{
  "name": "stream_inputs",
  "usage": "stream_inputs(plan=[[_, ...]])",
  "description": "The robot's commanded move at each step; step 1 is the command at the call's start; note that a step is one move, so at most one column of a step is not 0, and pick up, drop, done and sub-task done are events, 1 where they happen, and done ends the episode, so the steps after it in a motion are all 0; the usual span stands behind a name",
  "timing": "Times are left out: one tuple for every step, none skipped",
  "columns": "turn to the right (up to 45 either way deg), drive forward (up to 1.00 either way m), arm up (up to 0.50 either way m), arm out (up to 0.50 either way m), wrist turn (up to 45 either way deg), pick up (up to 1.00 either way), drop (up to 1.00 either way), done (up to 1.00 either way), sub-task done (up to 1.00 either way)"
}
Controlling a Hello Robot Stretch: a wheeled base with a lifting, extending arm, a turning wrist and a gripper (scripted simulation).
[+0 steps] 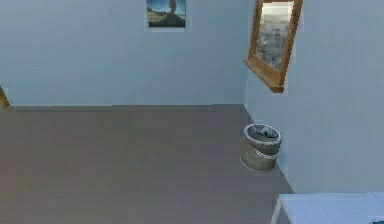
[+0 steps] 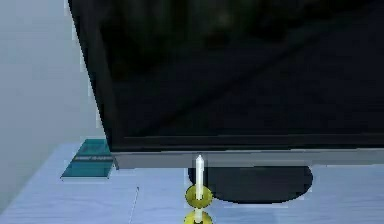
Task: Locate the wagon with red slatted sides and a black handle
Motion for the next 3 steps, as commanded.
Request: stream_inputs(plan=[[-42.0,0.00,0.00,0.00,0.0,0.00,0.00,0.00,0.00],[0.0,1.00,0.00,0.00,0.0,0.00,0.00,0.00,0.00],[0.0,0.25,0.00,0.00,0.0,0.00,0.00,0.00,0.00]])
